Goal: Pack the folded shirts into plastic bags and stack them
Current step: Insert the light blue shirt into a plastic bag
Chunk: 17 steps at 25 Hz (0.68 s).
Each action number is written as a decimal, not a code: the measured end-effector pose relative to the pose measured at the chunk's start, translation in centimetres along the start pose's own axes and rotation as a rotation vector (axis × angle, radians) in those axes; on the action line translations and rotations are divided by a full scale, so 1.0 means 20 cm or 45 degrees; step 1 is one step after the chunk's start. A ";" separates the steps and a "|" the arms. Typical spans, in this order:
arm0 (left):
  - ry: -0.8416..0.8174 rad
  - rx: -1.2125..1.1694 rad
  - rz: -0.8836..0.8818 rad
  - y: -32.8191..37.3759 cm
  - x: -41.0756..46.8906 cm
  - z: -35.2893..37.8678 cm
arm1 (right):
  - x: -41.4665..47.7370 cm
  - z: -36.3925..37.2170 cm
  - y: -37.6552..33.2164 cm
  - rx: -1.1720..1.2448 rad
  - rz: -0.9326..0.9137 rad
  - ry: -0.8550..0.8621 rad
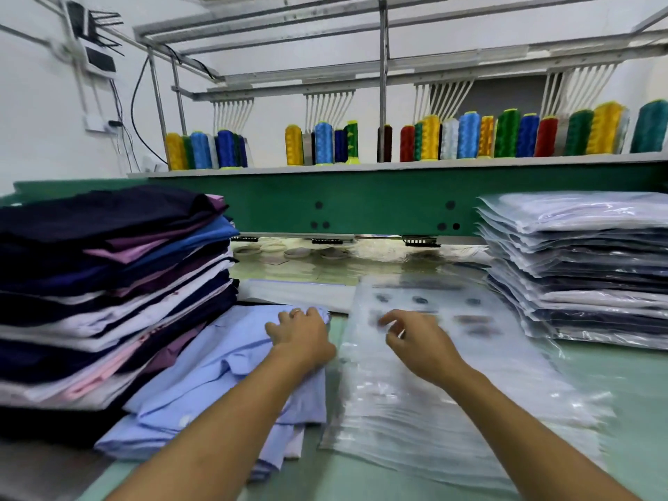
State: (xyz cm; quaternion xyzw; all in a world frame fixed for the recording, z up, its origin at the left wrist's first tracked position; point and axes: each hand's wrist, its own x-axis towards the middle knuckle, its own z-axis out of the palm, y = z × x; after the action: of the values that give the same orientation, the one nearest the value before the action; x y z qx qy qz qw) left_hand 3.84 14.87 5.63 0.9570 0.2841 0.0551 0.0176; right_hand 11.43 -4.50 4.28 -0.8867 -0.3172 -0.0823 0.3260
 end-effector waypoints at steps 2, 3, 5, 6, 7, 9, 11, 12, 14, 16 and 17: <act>-0.156 0.042 -0.068 -0.12 -0.01 0.00 | 0.04 0.10 -0.15 0.229 0.050 -0.154; -0.163 0.029 -0.044 -0.16 -0.01 0.00 | 0.05 0.15 -0.21 0.350 0.096 -0.239; -0.115 -0.047 0.014 -0.21 0.00 -0.02 | 0.07 0.25 -0.30 0.569 0.208 -0.385; -0.112 -0.079 0.036 -0.24 0.00 -0.04 | 0.07 0.29 -0.34 0.661 0.260 -0.437; -0.131 -0.103 0.076 -0.28 0.01 -0.07 | 0.06 0.33 -0.36 0.724 0.294 -0.469; -0.187 -0.239 0.161 -0.36 0.04 -0.10 | 0.05 0.38 -0.40 0.772 0.312 -0.483; -0.242 -0.547 0.173 -0.45 0.05 -0.09 | 0.04 0.41 -0.42 0.824 0.329 -0.477; -0.264 -0.736 0.140 -0.48 0.04 -0.09 | 0.03 0.42 -0.43 0.840 0.338 -0.477; -0.282 -1.027 0.067 -0.53 0.03 -0.07 | 0.02 0.43 -0.44 0.845 0.349 -0.446; -0.259 -1.215 0.003 -0.56 0.03 -0.08 | 0.03 0.43 -0.46 0.818 0.368 -0.342; -0.242 -1.279 -0.022 -0.57 0.03 -0.09 | 0.03 0.44 -0.47 0.797 0.376 -0.289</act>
State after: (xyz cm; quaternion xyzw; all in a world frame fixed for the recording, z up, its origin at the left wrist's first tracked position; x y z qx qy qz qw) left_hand -2.09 24.82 6.71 0.8288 0.2276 0.0975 0.5017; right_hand 5.66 6.82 2.70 -0.7837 -0.2297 0.1657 0.5528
